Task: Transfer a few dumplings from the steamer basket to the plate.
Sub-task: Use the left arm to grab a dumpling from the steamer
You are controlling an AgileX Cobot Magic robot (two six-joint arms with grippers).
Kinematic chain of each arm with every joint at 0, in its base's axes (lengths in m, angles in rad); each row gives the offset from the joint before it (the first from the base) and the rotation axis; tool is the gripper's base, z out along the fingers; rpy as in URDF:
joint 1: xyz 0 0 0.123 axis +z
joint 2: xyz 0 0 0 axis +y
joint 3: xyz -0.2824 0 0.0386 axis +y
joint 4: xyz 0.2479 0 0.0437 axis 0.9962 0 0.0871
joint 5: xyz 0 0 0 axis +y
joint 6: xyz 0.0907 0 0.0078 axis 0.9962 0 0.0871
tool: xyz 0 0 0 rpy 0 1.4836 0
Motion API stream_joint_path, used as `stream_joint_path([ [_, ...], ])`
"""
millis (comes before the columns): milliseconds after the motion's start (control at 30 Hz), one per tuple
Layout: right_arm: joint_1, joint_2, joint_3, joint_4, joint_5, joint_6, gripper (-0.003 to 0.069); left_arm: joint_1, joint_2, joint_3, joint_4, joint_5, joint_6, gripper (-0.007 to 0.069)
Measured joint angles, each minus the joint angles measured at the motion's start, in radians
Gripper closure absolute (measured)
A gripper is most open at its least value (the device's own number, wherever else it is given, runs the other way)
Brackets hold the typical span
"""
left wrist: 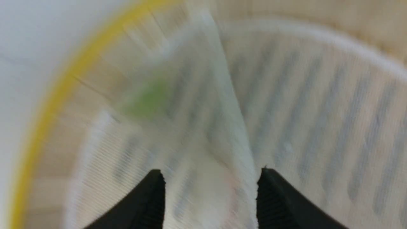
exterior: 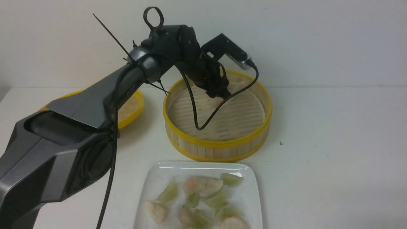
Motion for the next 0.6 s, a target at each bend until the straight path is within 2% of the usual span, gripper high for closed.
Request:
stream_joint_path([
  [200, 0.0, 0.0, 0.0, 0.0, 0.0, 0.0, 0.0673, 0.0, 0.038, -0.002, -0.002, -0.04, 0.008, 0.0167],
  [333, 0.0, 0.0, 0.0, 0.0, 0.0, 0.0, 0.0673, 0.0, 0.07, -0.002, -0.001, -0.039, 0.01, 0.0159],
  [400, 0.0, 0.0, 0.0, 0.0, 0.0, 0.0, 0.0673, 0.0, 0.083, -0.002, -0.005, -0.013, -0.003, 0.0207],
  [467, 0.0, 0.0, 0.0, 0.0, 0.0, 0.0, 0.0673, 0.0, 0.082, -0.002, -0.004, 0.031, -0.008, 0.0316],
  [500, 0.0, 0.0, 0.0, 0.0, 0.0, 0.0, 0.0673, 0.0, 0.081, -0.002, -0.005, 0.038, -0.008, 0.0345],
  [533, 0.0, 0.0, 0.0, 0.0, 0.0, 0.0, 0.0673, 0.0, 0.077, -0.002, -0.008, 0.056, -0.009, 0.0438],
  [600, 0.0, 0.0, 0.0, 0.0, 0.0, 0.0, 0.0673, -0.001, 0.062, -0.002, 0.007, 0.103, -0.021, 0.0459],
])
